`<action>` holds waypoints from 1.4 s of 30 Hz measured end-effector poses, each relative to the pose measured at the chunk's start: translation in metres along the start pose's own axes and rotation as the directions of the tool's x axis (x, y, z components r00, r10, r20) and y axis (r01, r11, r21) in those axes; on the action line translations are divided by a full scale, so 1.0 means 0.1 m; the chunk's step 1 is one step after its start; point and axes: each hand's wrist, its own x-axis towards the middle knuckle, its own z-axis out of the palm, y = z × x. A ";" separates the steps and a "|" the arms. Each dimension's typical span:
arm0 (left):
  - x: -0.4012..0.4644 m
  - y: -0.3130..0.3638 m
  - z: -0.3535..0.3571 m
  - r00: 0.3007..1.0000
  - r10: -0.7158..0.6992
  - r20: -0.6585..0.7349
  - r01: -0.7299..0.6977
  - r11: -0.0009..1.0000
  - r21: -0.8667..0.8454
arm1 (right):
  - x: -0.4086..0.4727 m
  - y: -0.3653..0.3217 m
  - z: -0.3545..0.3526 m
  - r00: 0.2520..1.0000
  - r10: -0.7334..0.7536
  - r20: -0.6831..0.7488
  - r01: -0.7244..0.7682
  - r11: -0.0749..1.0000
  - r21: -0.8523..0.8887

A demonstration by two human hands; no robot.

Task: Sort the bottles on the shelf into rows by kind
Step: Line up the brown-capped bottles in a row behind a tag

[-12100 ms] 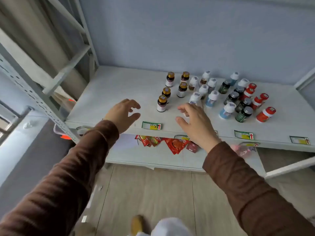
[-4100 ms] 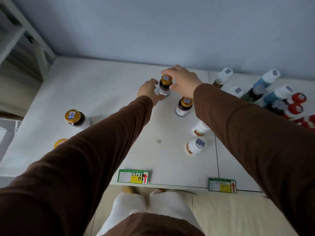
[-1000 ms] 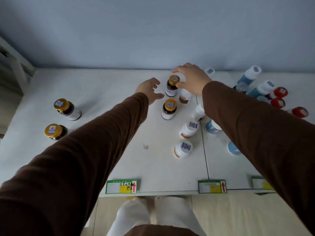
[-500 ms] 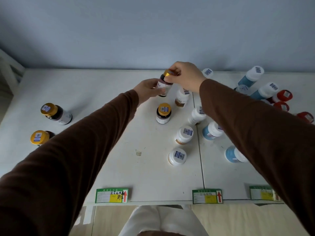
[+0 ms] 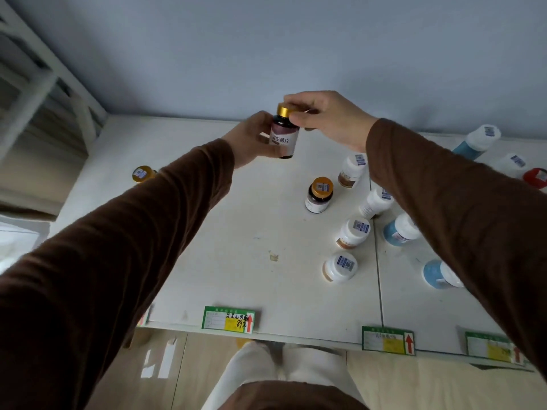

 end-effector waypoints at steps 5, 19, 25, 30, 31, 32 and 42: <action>-0.26 -0.06 -0.55 0.972 0.146 -0.187 -0.103 0.970 0.221 | 0.25 -0.45 0.53 0.985 -0.122 -0.119 0.094 0.973 -0.212; -0.79 -1.00 -2.67 0.980 0.029 -0.199 0.103 0.777 0.621 | 1.03 -1.08 2.31 0.986 0.002 -0.167 -0.081 0.882 -0.464; -0.79 -1.32 -2.78 0.976 0.017 -0.219 0.128 0.768 0.627 | 1.26 -1.04 2.62 0.984 0.081 -0.157 -0.154 0.830 -0.536; -0.81 -1.42 -2.76 0.974 0.008 -0.228 0.142 0.763 0.631 | 1.33 -0.97 2.74 0.984 0.093 -0.152 -0.163 0.817 -0.553; -0.82 -1.43 -2.75 0.974 0.004 -0.227 0.144 0.762 0.632 | 1.34 -0.96 2.76 0.984 0.090 -0.156 -0.162 0.816 -0.555; -0.82 -1.44 -2.75 0.974 0.002 -0.226 0.145 0.760 0.633 | 1.35 -0.95 2.77 0.984 0.086 -0.159 -0.161 0.816 -0.556; -0.83 -1.17 -2.71 0.971 0.129 -0.203 0.055 0.703 0.709 | 1.20 -0.99 2.69 0.975 0.040 -0.220 -0.144 0.862 -0.485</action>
